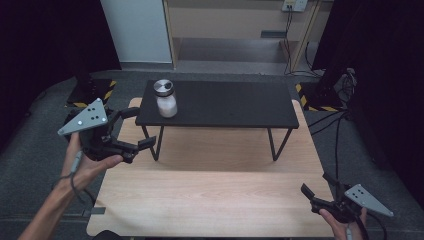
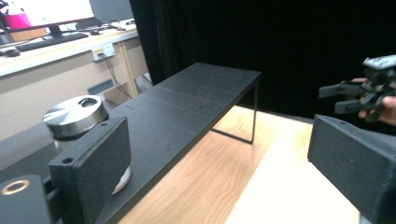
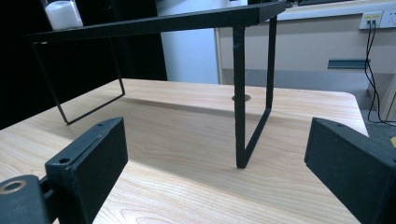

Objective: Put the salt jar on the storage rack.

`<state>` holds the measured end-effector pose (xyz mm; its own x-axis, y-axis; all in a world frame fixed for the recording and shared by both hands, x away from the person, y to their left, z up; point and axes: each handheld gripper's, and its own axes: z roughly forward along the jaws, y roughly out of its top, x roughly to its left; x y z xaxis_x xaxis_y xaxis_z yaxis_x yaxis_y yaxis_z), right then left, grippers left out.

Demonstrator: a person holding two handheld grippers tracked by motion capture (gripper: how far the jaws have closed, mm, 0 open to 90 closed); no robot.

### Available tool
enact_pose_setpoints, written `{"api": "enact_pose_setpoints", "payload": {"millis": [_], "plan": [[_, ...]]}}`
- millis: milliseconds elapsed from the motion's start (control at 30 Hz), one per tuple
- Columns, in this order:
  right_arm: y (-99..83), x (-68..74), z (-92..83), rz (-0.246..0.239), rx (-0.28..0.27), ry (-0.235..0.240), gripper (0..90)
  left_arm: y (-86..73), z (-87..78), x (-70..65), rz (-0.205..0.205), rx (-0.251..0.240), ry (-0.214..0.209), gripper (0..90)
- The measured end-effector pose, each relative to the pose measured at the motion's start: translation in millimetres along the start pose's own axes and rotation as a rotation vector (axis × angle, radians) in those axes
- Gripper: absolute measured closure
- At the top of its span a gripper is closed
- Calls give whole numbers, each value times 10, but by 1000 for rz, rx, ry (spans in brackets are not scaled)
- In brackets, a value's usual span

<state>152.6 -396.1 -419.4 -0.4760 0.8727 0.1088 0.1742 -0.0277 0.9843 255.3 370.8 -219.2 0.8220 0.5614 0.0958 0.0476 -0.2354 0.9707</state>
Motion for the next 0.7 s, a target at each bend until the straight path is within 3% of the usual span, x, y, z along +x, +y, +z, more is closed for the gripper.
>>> {"api": "enact_pose_setpoints", "payload": {"millis": [367,700], "plan": [[2,3,5,-2,0,3,58,-199,56,-71,7,3,18,56],[2,0,13,-2,4,5,58,-253,87,-76,-5,-14,35,59]]}}
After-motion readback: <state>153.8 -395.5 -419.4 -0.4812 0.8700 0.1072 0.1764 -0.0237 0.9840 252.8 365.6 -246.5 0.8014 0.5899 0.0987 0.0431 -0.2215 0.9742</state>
